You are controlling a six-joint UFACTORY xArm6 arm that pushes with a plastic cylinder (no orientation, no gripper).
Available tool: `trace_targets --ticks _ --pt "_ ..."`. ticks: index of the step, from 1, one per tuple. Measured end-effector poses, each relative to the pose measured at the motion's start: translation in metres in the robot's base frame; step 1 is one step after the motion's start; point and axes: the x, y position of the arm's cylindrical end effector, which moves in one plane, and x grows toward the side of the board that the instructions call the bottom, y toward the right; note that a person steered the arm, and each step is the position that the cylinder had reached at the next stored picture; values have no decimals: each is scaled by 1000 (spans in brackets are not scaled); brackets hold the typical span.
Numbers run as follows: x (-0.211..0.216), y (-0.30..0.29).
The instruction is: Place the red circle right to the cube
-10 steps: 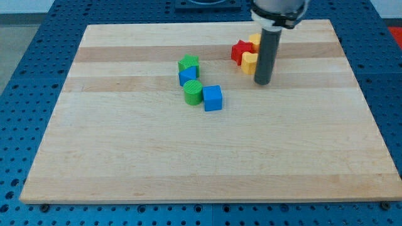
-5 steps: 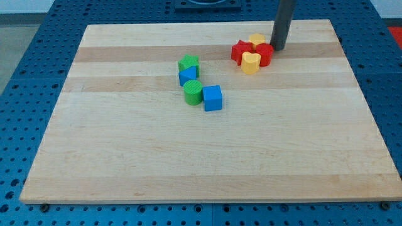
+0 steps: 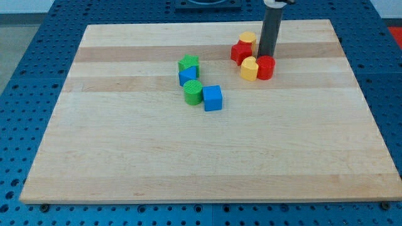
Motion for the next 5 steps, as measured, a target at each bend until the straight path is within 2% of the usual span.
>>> trace_targets --ticks 3,5 --pt "49 5" --pt "62 44"
